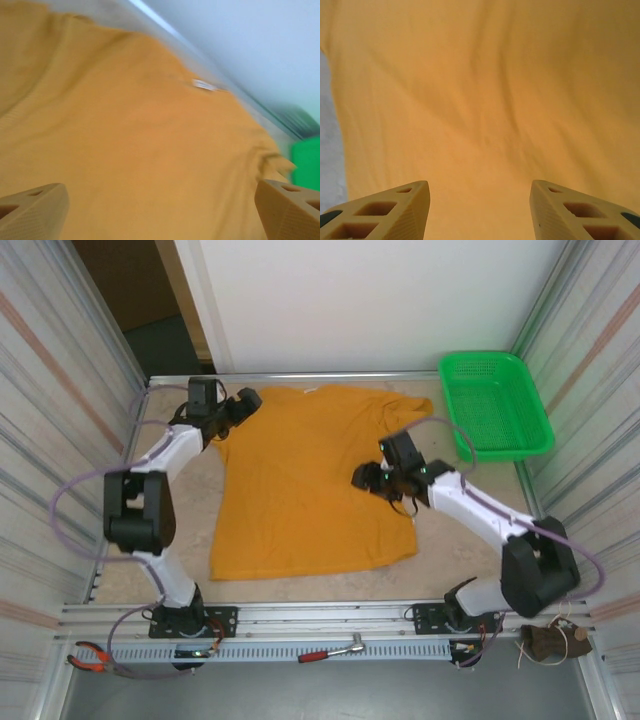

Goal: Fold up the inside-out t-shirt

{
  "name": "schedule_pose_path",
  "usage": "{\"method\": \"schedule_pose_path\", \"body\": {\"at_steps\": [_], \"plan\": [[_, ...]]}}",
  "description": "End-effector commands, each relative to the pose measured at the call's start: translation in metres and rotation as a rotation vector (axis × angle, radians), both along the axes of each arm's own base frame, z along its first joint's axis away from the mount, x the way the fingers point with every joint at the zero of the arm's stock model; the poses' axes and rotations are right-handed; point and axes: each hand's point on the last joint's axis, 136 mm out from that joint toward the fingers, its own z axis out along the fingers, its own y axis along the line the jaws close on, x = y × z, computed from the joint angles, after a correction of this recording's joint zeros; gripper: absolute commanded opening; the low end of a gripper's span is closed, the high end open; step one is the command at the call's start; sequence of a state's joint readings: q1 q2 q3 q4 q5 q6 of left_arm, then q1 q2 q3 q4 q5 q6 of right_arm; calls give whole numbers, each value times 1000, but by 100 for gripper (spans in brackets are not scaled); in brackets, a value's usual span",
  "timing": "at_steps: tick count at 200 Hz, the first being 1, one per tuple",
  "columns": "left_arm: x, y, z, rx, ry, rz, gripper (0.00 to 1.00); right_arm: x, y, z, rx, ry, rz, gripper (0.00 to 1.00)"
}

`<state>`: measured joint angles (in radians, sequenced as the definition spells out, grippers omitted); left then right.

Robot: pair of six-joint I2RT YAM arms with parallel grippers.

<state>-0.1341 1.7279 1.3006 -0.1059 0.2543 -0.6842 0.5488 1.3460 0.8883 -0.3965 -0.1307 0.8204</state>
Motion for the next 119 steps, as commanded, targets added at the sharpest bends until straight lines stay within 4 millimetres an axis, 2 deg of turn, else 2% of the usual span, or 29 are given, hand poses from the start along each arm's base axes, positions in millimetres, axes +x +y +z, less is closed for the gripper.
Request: {"method": "schedule_pose_path", "body": {"at_steps": [1,13,28,50,64,88,119], "plan": [[-67,-27,7,93,29,-161,96,-29,-26,-8,-31,2,-157,56],[-104,-38,1,132,46,-213,96,-51,-36,-16,-42,22,-186,57],[-152,-46,-16,199,90,-267,97,-79,-49,-27,-48,52,-220,60],[-216,-59,-42,276,136,-345,97,-107,-61,-38,-30,91,-269,63],[-247,-60,-56,318,164,-366,97,-121,-68,-44,-36,100,-287,64],[-278,-59,-68,328,176,-371,97,-136,-72,-51,-20,120,-299,65],[-283,-56,-70,311,170,-353,98,-143,-65,-61,-1,137,-298,67]]}}
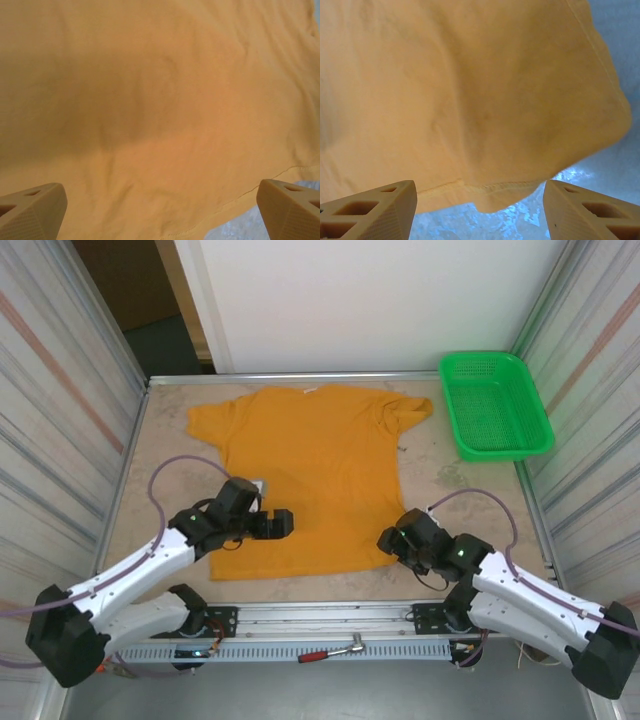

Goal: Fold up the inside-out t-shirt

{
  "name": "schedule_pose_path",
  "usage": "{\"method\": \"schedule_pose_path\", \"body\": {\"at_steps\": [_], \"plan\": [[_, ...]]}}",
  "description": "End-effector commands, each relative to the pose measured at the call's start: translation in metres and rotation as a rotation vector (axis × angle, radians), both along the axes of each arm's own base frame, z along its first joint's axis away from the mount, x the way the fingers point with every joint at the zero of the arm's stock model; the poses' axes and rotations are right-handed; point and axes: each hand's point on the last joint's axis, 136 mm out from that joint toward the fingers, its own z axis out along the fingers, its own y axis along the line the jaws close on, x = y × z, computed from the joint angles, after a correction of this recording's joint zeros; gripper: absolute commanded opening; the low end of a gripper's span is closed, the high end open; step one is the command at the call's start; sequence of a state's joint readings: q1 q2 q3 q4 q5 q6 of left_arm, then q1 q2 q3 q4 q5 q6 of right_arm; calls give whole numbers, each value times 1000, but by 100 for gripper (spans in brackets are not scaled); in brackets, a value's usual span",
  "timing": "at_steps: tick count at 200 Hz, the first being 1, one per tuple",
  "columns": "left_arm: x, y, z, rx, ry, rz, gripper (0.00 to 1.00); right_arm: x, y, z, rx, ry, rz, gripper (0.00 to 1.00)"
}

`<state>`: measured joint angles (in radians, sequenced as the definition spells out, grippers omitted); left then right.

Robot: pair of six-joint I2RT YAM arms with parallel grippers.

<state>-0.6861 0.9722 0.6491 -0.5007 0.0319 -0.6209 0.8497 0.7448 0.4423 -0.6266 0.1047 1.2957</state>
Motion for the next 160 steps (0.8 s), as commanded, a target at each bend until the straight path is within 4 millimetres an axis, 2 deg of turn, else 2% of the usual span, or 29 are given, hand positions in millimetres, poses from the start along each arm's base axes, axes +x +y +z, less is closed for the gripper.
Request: {"method": "schedule_pose_path", "body": {"at_steps": [1,43,66,84,109,160], "plan": [[3,11,1,16,-23,72,98,-5,-5,-11,-8,29,-74,67],[13,2,8,30,-27,50,98,2,18,-19,2,27,-54,65],[16,-5,10,26,-29,35,98,6,25,-18,-9,18,-39,56],[18,-8,10,31,-31,25,98,6,25,-17,-15,12,-38,39],[18,-8,7,42,-32,12,98,8,20,-7,-14,-13,-47,0],[7,-11,7,122,-89,-108,98,10,16,37,46,-99,-39,0]]}}
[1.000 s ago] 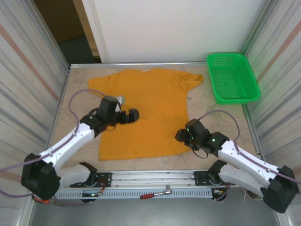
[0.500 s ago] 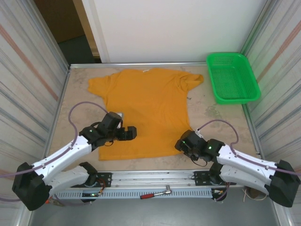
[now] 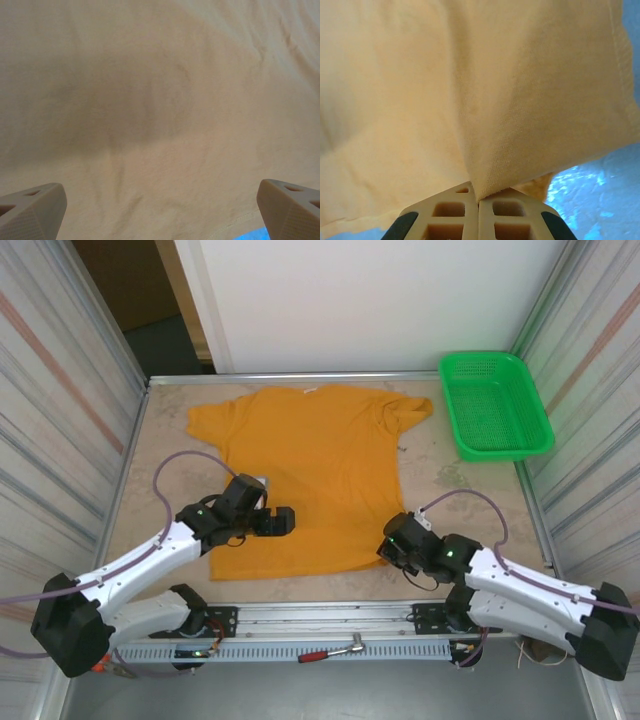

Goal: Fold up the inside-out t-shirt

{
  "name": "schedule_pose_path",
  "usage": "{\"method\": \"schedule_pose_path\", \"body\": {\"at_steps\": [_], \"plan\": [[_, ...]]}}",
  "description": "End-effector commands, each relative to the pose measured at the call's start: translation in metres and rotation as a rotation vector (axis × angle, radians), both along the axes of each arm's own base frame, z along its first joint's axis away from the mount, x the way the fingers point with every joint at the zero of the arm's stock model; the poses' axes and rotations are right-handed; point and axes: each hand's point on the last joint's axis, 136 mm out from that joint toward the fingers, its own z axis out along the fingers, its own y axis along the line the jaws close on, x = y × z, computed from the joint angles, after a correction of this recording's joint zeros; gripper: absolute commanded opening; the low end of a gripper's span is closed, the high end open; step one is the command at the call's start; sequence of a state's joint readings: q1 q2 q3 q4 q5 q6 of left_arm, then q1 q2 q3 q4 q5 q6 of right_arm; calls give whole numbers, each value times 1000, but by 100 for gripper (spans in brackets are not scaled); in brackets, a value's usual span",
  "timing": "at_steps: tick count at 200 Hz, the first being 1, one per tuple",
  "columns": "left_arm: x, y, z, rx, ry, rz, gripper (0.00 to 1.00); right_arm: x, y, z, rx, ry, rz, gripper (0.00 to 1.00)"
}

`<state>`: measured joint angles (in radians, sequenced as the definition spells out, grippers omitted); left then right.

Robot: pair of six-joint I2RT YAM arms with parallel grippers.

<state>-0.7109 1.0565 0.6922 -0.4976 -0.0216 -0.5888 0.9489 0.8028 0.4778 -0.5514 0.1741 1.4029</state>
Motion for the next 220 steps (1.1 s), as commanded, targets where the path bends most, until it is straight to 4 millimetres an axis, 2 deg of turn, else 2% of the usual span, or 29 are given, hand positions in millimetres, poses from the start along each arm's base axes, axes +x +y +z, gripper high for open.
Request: {"method": "schedule_pose_path", "body": {"at_steps": [1,25,47,87,131,164,187,220], "plan": [[-3,-7,11,52,-78,-98,98,4,-8,24,-7,-59,-13,0],[-14,-27,16,84,-171,-223,99,9,-7,44,28,-111,-18,0],[-22,-50,18,101,-267,-313,99,12,-7,53,42,-126,-22,0],[-34,-106,26,108,-453,-446,99,17,-7,57,57,-131,-31,0],[-51,-165,17,169,-564,-579,99,22,-5,62,87,-141,-36,0],[-45,-181,9,296,-660,-543,99,24,-2,67,102,-151,-34,0],[-32,-179,1,398,-687,-484,99,24,-2,71,114,-159,-36,0],[-25,-176,-14,480,-701,-458,99,23,-4,74,131,-171,-45,0]]}}
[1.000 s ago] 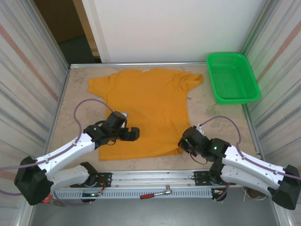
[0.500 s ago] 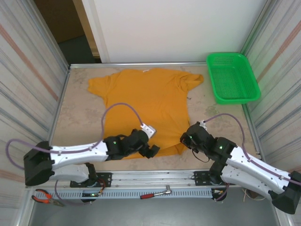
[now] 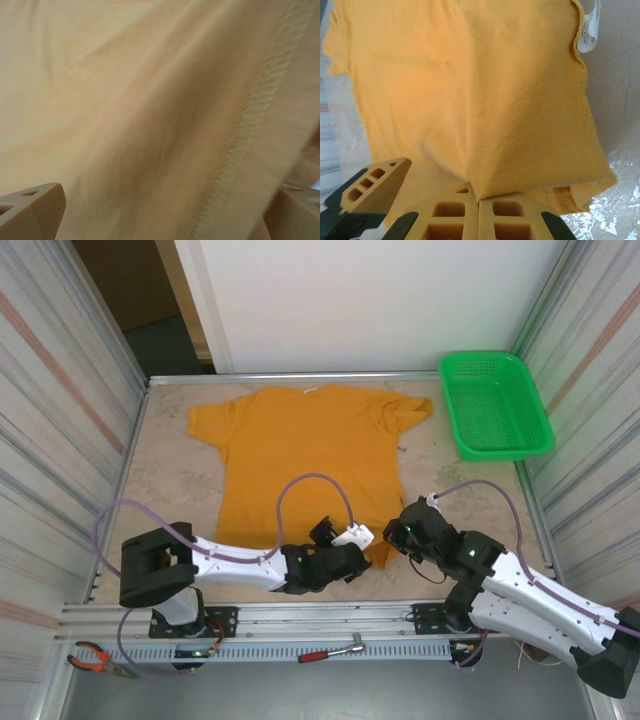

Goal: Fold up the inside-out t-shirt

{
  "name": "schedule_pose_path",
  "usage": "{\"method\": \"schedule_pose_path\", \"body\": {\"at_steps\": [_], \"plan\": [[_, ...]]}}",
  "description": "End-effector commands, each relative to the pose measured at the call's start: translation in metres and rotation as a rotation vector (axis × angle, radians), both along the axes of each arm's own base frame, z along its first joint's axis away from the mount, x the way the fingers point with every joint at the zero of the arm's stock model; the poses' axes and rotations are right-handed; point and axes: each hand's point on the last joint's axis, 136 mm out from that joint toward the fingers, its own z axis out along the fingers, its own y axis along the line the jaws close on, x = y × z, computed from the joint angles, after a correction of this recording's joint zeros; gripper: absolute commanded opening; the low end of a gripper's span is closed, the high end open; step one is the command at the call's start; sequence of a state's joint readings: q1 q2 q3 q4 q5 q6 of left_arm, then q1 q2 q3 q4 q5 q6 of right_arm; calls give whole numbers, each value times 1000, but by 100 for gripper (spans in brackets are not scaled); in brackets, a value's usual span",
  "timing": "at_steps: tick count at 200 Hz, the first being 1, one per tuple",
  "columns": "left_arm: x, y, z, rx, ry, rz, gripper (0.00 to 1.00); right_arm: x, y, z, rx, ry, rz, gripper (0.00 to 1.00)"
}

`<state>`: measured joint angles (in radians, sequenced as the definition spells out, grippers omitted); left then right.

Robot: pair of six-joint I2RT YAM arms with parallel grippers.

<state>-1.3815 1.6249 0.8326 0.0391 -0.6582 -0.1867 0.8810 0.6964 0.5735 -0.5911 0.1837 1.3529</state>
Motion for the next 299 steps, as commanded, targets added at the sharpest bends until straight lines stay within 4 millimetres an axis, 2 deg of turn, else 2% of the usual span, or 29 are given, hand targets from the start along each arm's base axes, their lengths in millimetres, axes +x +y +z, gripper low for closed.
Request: {"method": "schedule_pose_path", "body": {"at_steps": [1,30,46,54,69,80,96,113,118,126,141,155,177,201,210,243,256,273,299], "plan": [[16,5,10,28,-110,84,99,5,0,19,33,-48,-9,0],[29,31,7,121,-191,210,99,5,0,21,43,-53,-14,0],[31,50,7,161,-212,262,90,5,-1,19,38,-50,-15,0],[31,56,8,164,-204,261,74,5,-1,19,40,-50,-15,0],[26,55,17,140,-176,210,24,6,-1,17,36,-49,-16,0],[22,48,28,111,-139,137,0,7,0,15,37,-52,-11,0],[20,42,52,55,-55,59,0,11,4,16,43,-73,16,0],[23,43,79,-23,59,4,0,12,7,21,61,-103,47,28],[24,44,87,-42,92,-9,0,12,9,25,77,-120,59,32],[28,48,98,-64,134,-12,0,9,13,30,111,-144,82,33],[34,54,117,-88,177,-17,0,0,25,38,201,-191,140,30],[37,58,128,-92,210,-22,0,-12,45,42,292,-240,203,25],[40,60,135,-73,231,-24,0,-32,84,39,408,-296,267,15],[41,59,136,-44,254,-14,0,-46,132,42,448,-315,298,0],[41,58,138,-38,261,-14,0,-49,150,42,481,-294,279,0],[39,55,152,-17,283,-36,0,-49,201,4,675,-133,131,0],[38,54,158,-13,297,-47,0,-46,220,-4,739,-115,102,0],[35,53,165,-8,304,-67,0,-38,231,-14,779,-121,55,0],[27,56,175,-13,313,-98,0,-18,224,-35,759,-128,-25,0]]}}
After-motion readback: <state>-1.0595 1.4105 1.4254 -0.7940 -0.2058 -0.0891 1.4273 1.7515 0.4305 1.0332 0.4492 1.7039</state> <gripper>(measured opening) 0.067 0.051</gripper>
